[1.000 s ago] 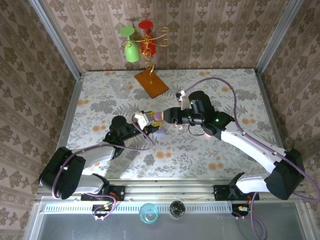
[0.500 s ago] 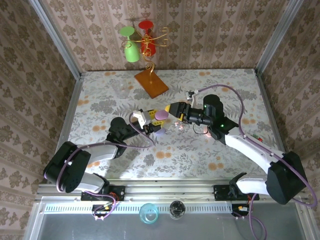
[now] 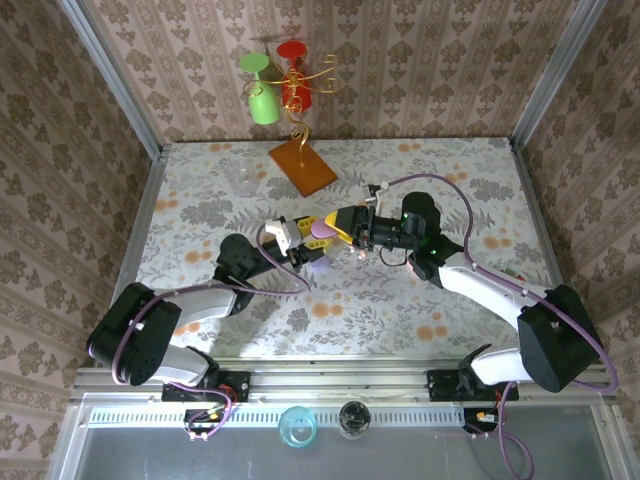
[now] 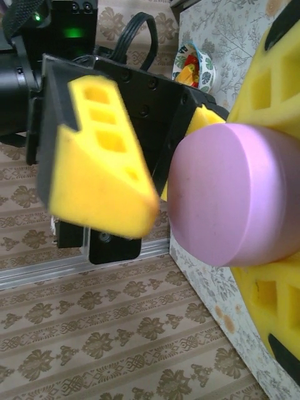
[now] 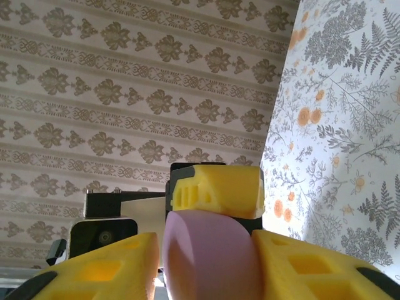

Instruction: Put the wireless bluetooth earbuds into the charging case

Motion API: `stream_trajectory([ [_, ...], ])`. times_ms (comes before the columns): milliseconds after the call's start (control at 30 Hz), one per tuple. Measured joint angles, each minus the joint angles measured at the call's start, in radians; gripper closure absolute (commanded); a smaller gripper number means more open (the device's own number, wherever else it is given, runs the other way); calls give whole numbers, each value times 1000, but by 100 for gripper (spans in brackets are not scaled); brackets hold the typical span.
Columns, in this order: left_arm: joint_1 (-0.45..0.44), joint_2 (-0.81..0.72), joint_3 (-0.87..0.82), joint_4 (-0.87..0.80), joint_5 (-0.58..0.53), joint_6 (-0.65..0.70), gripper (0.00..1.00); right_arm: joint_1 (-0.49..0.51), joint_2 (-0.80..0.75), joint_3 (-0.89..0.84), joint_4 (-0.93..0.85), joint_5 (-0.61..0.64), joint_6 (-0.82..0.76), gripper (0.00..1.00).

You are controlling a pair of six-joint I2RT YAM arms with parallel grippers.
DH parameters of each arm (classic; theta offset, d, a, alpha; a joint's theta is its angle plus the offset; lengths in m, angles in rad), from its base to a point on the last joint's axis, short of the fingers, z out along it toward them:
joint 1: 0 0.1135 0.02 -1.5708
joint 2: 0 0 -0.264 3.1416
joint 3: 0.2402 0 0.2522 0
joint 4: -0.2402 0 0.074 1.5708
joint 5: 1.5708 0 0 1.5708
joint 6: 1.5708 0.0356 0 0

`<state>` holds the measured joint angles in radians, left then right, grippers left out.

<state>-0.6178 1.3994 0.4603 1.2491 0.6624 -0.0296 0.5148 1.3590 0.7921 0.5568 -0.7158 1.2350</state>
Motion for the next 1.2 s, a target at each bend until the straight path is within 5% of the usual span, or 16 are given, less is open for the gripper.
stream_trajectory([
  [267, -1, 0, 2, 2, -1, -5, 71, -4, 0, -3, 12, -1, 11, 80],
  [433, -1, -3, 4, -6, 0, 6, 41, -8, 0, -6, 15, 1, 4, 82],
  [833, -4, -146, -27, -292, -47, 130, 1, -154, 25, -54, -135, 156, -160, 84],
  [1200, -159, -77, -19, -508, -349, 182, 0, -317, 358, 78, -299, 388, -302, 82],
])
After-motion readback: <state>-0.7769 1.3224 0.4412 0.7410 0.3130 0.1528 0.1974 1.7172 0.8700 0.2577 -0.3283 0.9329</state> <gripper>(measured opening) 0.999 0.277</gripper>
